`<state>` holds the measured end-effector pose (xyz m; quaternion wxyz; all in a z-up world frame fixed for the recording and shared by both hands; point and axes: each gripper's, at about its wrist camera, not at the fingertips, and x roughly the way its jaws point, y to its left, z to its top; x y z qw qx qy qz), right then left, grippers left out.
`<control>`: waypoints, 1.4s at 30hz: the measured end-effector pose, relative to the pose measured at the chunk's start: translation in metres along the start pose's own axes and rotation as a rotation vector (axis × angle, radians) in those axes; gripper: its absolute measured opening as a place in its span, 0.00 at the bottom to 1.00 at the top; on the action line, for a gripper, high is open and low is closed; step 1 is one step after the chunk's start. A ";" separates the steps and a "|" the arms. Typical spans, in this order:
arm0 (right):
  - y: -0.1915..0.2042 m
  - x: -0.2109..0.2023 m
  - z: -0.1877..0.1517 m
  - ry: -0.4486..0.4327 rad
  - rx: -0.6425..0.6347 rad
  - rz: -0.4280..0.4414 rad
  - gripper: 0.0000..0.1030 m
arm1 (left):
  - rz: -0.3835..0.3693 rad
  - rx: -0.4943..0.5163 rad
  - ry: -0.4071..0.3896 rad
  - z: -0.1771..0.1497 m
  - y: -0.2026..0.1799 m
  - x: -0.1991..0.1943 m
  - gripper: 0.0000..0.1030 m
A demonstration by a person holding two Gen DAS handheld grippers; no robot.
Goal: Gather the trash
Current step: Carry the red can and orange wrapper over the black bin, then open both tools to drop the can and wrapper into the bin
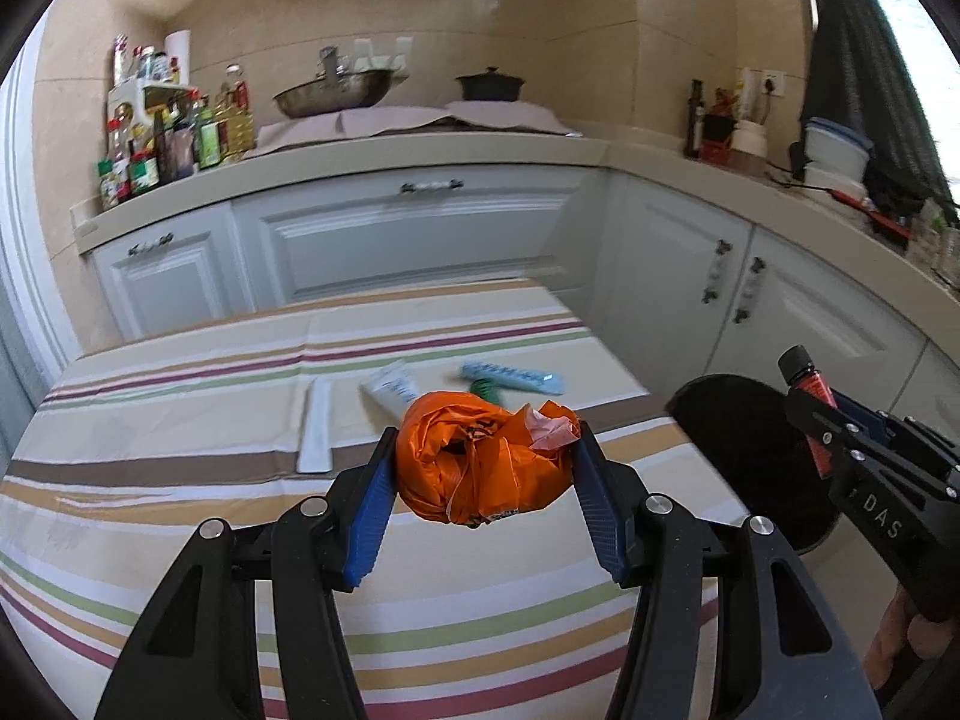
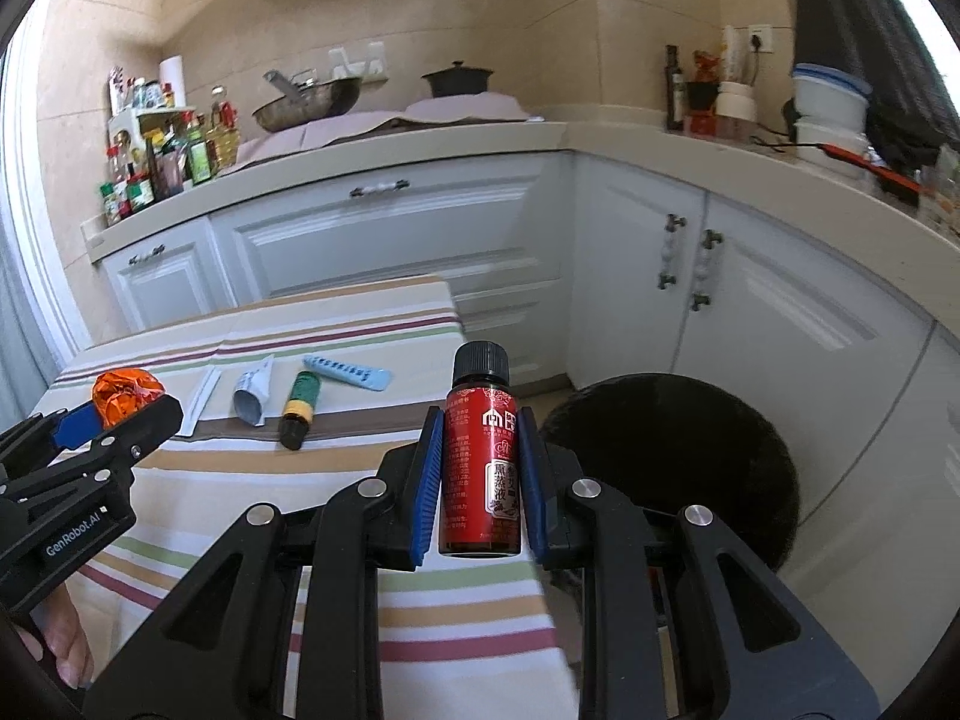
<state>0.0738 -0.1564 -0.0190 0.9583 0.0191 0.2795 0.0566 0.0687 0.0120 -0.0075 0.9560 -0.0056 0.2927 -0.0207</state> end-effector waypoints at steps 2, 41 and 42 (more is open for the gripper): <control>-0.008 -0.004 -0.001 -0.008 0.008 -0.013 0.22 | -0.014 0.011 -0.010 0.001 -0.007 -0.002 0.54; -0.147 0.004 -0.008 -0.061 0.145 -0.225 0.22 | -0.198 0.181 -0.059 0.019 -0.162 0.059 0.54; -0.149 0.006 -0.008 -0.060 0.148 -0.226 0.22 | -0.196 0.184 -0.055 0.019 -0.165 0.063 0.54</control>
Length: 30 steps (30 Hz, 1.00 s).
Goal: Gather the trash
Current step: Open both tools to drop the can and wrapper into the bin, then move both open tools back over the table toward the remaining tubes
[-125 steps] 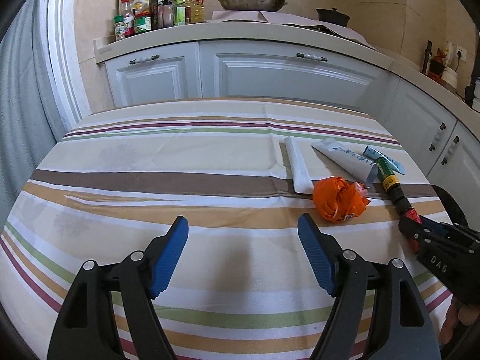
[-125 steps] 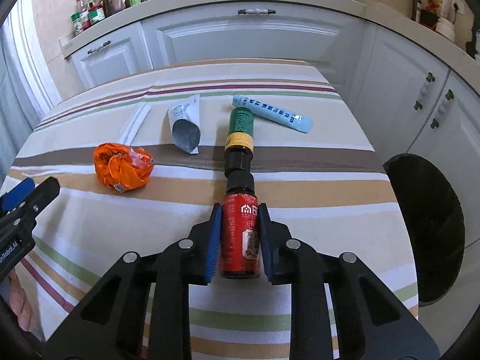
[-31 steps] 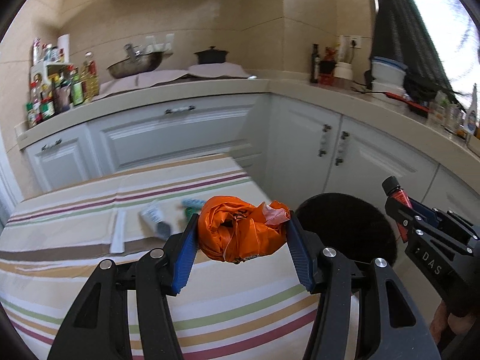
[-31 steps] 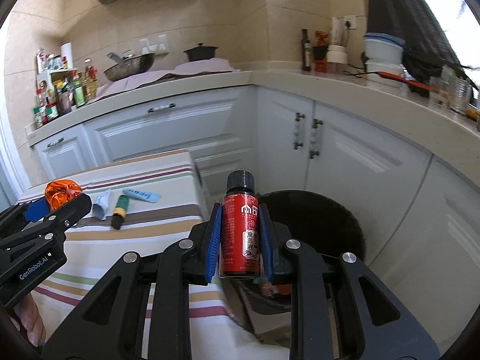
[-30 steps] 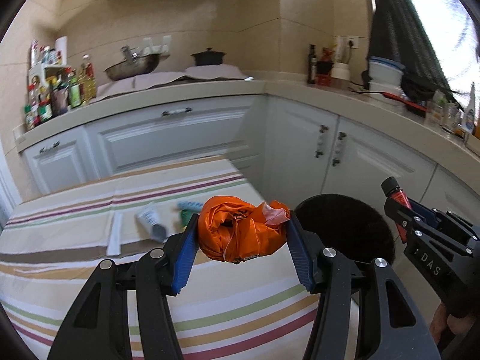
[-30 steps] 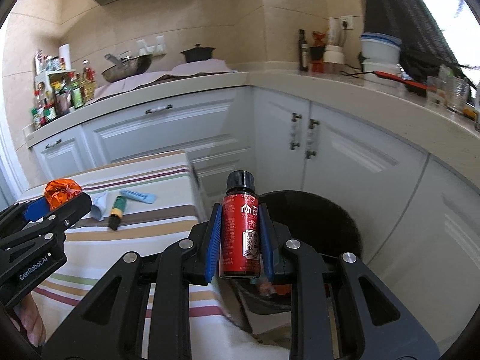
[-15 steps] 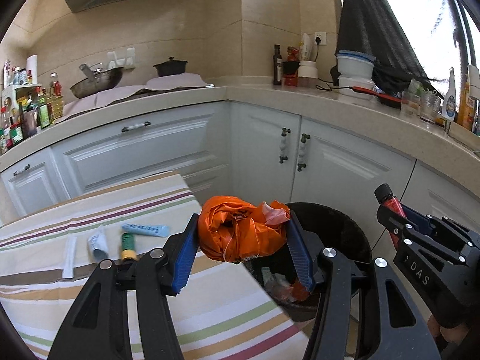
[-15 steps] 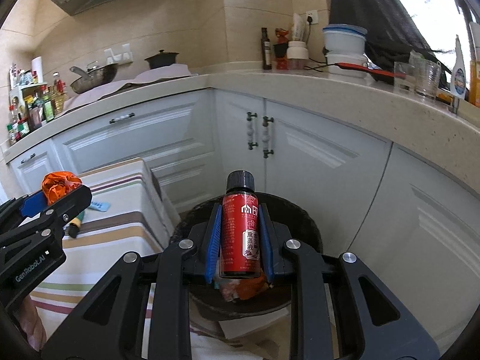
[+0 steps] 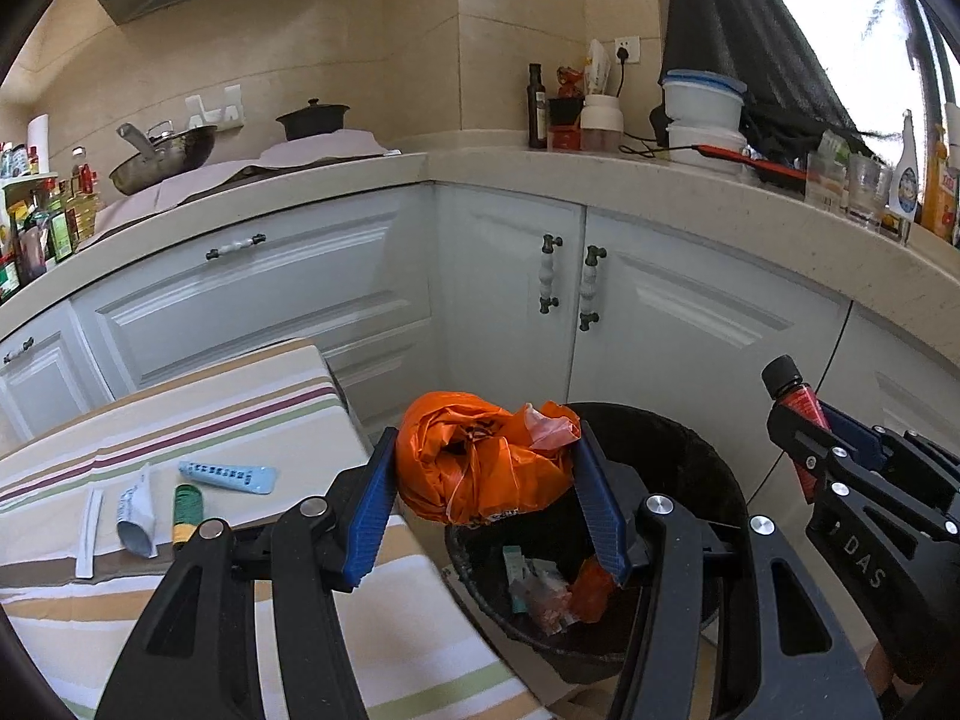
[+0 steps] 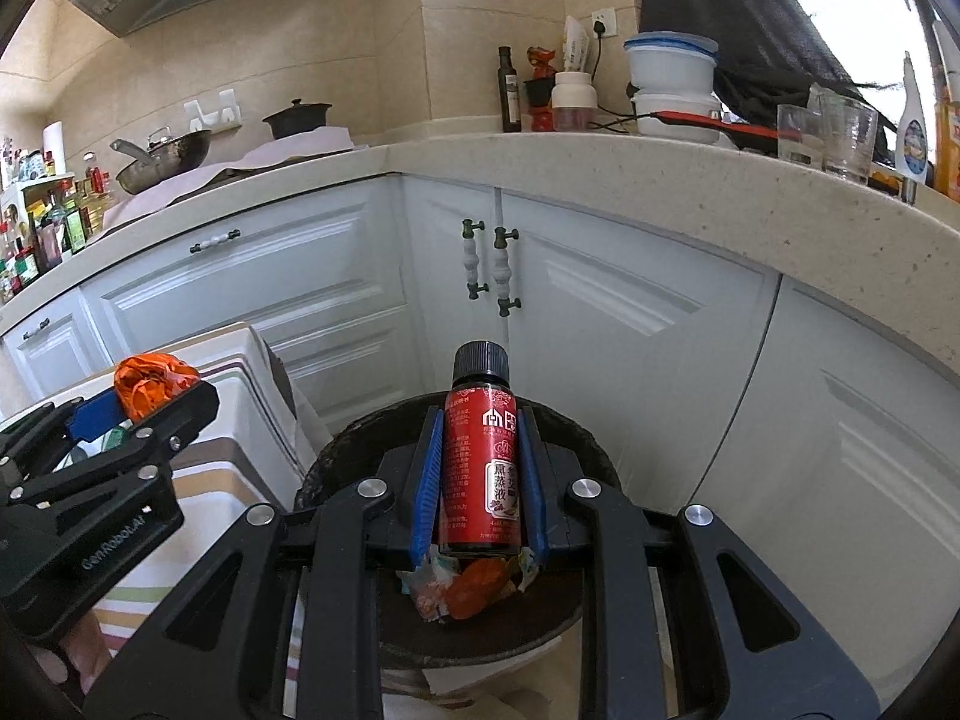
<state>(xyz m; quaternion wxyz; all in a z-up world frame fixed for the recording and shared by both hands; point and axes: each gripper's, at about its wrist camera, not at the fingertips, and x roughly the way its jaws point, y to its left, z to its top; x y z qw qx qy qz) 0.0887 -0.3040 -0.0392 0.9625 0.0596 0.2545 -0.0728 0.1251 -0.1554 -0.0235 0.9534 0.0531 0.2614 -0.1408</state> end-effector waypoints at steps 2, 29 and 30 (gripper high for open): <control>-0.004 0.006 0.000 0.004 0.007 -0.001 0.22 | -0.002 -0.001 0.008 0.001 -0.003 0.007 0.54; -0.015 0.066 -0.003 0.021 0.033 -0.038 0.42 | -0.009 -0.038 0.170 -0.002 -0.009 0.073 0.72; -0.015 0.066 -0.003 0.021 0.034 -0.037 0.42 | -0.007 -0.040 0.167 -0.002 -0.008 0.071 0.72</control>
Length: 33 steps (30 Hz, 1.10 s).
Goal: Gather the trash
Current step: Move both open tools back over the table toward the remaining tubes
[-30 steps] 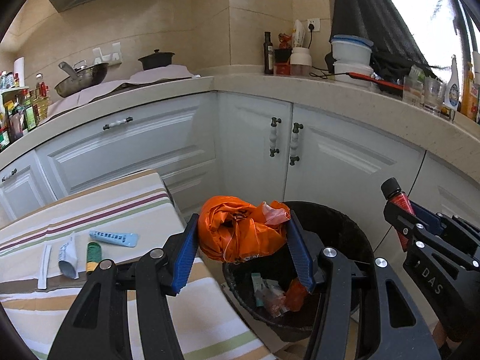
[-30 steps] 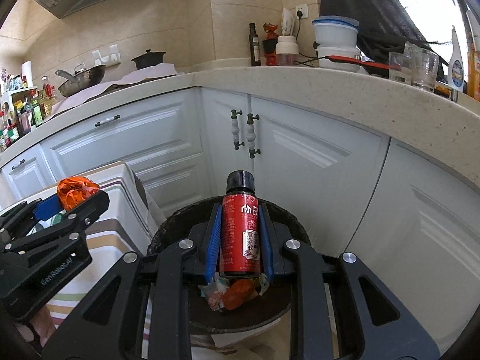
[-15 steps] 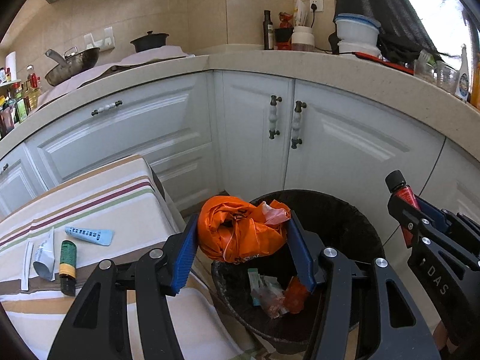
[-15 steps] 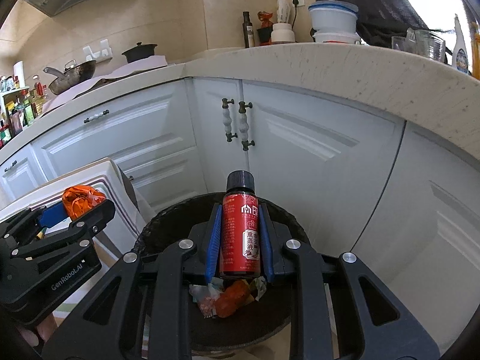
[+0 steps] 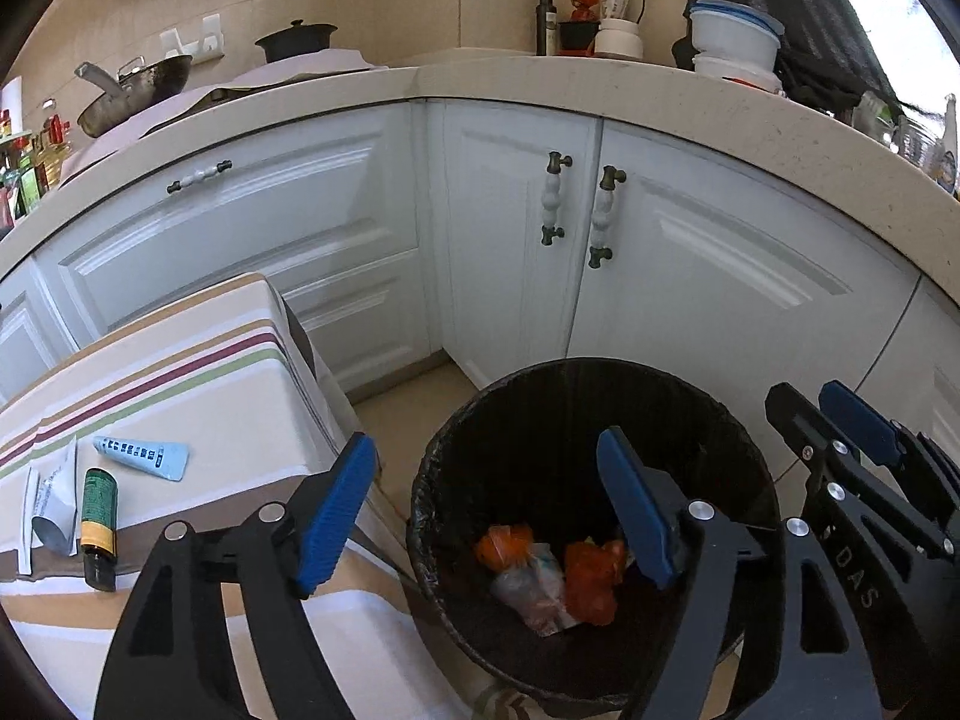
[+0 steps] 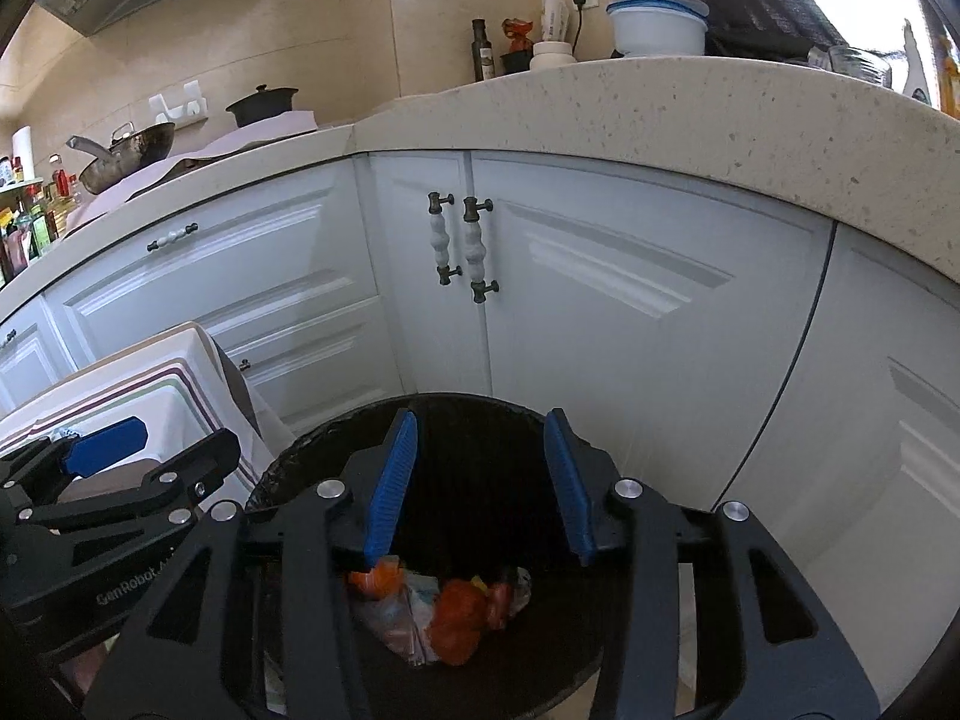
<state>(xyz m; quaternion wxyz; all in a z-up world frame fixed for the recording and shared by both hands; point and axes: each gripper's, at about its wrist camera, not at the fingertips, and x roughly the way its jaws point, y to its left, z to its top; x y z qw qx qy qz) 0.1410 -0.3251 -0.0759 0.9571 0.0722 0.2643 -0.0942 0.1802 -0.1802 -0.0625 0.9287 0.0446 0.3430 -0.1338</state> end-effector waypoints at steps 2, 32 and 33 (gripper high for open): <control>0.000 -0.001 0.000 0.000 0.001 -0.001 0.42 | 0.009 0.004 -0.008 0.000 0.000 -0.003 0.72; 0.111 -0.038 -0.005 0.023 -0.107 0.183 0.42 | 0.220 -0.143 -0.029 -0.036 0.121 -0.076 0.72; 0.119 -0.038 -0.006 0.026 -0.116 0.198 0.42 | 0.230 -0.151 -0.028 -0.038 0.128 -0.078 0.72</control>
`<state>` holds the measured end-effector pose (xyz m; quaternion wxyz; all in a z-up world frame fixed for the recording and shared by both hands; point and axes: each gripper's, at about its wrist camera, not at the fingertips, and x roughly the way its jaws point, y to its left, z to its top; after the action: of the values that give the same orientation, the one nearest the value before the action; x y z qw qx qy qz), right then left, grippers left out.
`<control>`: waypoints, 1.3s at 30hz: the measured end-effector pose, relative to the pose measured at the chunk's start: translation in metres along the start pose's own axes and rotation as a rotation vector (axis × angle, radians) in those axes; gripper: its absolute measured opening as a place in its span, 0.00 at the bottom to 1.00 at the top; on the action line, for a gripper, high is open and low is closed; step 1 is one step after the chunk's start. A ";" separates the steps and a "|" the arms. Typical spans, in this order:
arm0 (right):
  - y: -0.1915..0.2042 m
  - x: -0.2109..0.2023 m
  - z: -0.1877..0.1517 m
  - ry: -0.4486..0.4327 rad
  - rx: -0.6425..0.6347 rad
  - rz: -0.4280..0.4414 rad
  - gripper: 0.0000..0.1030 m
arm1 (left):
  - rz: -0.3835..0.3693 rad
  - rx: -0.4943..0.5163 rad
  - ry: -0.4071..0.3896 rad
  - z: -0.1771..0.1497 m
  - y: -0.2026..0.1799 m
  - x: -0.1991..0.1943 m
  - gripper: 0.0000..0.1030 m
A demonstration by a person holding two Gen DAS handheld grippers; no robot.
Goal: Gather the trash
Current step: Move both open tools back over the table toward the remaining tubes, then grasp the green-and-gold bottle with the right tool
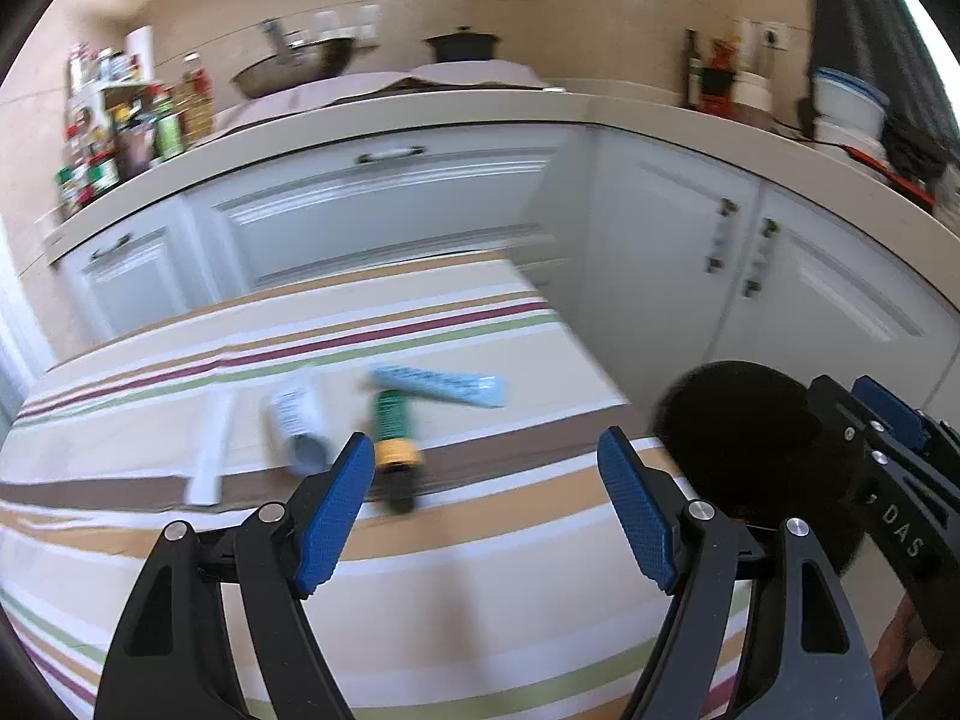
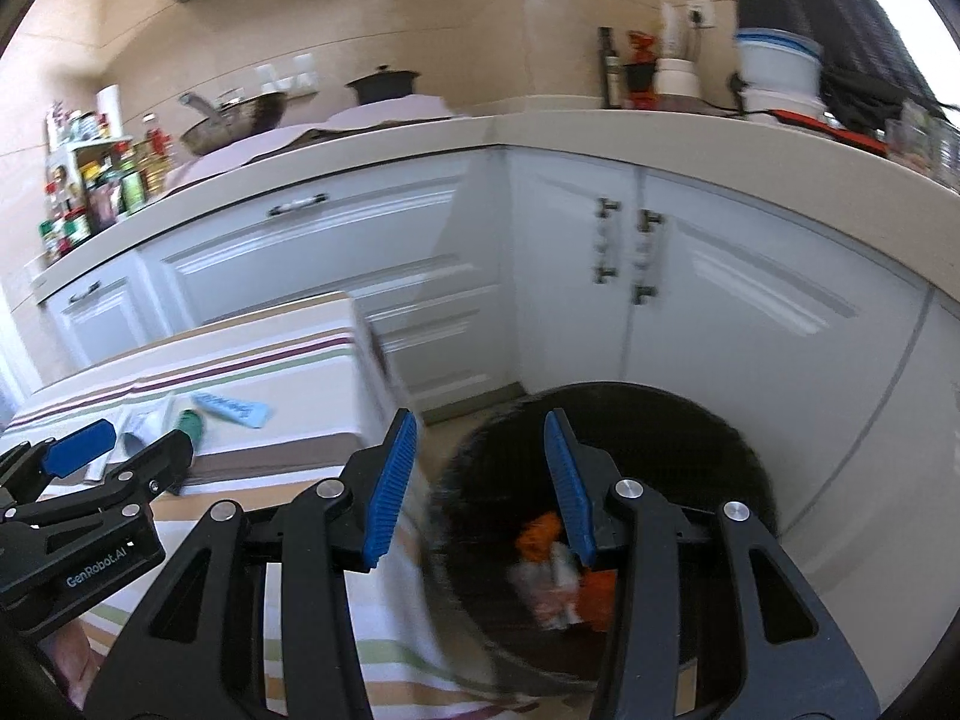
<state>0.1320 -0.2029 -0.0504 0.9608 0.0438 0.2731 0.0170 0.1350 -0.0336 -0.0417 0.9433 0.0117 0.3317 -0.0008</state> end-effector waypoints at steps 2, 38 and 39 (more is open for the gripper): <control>0.014 0.002 0.001 0.004 -0.017 0.023 0.42 | 0.029 -0.020 0.002 -0.002 0.019 -0.002 0.72; 0.195 0.090 -0.014 0.305 -0.250 0.197 0.40 | 0.290 -0.281 0.088 -0.040 0.214 0.006 0.73; 0.196 0.091 -0.015 0.313 -0.252 0.196 0.40 | 0.289 -0.284 0.090 -0.040 0.215 0.006 0.73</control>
<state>0.2003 -0.0017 -0.0925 0.8983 -0.0535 0.4091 0.1509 0.1166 0.1820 -0.0722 0.9100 -0.0738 0.3652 0.1820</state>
